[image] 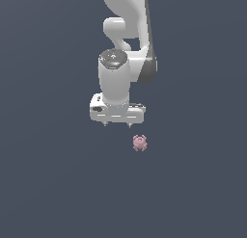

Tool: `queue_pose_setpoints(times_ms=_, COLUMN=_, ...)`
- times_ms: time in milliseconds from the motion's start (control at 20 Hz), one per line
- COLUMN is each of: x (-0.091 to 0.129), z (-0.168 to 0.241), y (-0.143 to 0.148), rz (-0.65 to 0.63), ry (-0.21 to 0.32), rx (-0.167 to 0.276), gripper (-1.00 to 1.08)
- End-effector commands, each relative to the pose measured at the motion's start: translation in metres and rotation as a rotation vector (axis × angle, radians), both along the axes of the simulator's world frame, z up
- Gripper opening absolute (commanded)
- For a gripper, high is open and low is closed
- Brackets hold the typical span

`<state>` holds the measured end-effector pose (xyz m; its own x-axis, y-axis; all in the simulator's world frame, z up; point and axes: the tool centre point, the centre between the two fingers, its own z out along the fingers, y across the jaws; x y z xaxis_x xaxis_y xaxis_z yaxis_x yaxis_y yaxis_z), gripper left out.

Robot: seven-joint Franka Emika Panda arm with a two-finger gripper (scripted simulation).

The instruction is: Pick up the object and move it to a goal position.

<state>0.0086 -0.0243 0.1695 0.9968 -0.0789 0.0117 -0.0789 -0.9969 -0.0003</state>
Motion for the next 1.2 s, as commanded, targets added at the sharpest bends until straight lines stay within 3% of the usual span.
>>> queue_pose_setpoints(times_ms=0, x=0.000, z=0.000, y=0.000, rz=0.000, ry=0.000, rx=0.000, gripper=1.00)
queue_pose_setpoints(times_ms=750, x=-0.005, z=-0.011, y=0.006, rz=-0.051, ry=0.026, rx=0.024, gripper=1.00)
queue_pose_setpoints(times_ms=1150, x=0.007, z=-0.038, y=0.045, rz=-0.002, ry=0.021, rx=0.011, gripper=1.00)
